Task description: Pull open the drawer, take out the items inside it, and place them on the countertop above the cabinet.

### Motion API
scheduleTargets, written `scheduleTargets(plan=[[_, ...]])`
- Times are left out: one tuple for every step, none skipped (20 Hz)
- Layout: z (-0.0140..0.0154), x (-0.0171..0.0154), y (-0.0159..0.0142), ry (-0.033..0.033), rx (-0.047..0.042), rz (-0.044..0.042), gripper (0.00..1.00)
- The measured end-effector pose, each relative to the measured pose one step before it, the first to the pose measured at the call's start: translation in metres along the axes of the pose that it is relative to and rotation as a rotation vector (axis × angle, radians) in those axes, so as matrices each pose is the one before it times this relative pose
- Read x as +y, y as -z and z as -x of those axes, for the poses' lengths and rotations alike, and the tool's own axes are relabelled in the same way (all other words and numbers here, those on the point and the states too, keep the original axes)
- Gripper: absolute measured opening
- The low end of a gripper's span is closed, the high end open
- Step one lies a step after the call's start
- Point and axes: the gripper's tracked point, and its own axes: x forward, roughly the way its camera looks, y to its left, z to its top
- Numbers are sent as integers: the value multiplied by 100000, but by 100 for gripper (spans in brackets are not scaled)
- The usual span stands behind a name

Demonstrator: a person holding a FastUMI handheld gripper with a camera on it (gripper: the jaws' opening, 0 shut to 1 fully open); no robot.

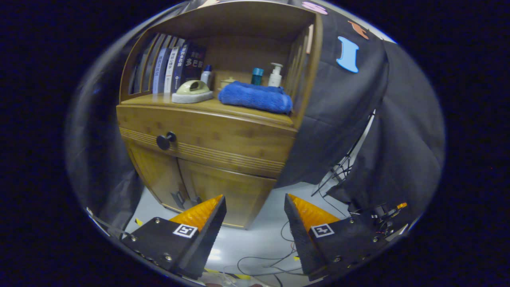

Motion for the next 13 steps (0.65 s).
scheduleTargets(plan=[[-123,-1401,339,-108,-1926,-318,88],[-305,-1214,192,50,-1813,-233,88],[-315,-1359,201,591,-2302,-187,88],[-317,-1134,13,-31,-2493,-939,88],[-429,-1002,85,-162,-1948,-1362,88],[-379,-902,191,115,-1428,-1867,88],[-304,-860,338,74,-790,-2126,88],[-216,-793,229,-142,-756,-2133,88],[-44,-666,307,436,319,-1917,89],[189,-946,302,898,-652,-1750,88],[256,-605,33,283,-1227,-2199,89],[205,-500,-85,143,-822,-2698,89],[337,-594,225,254,61,-1953,89]])
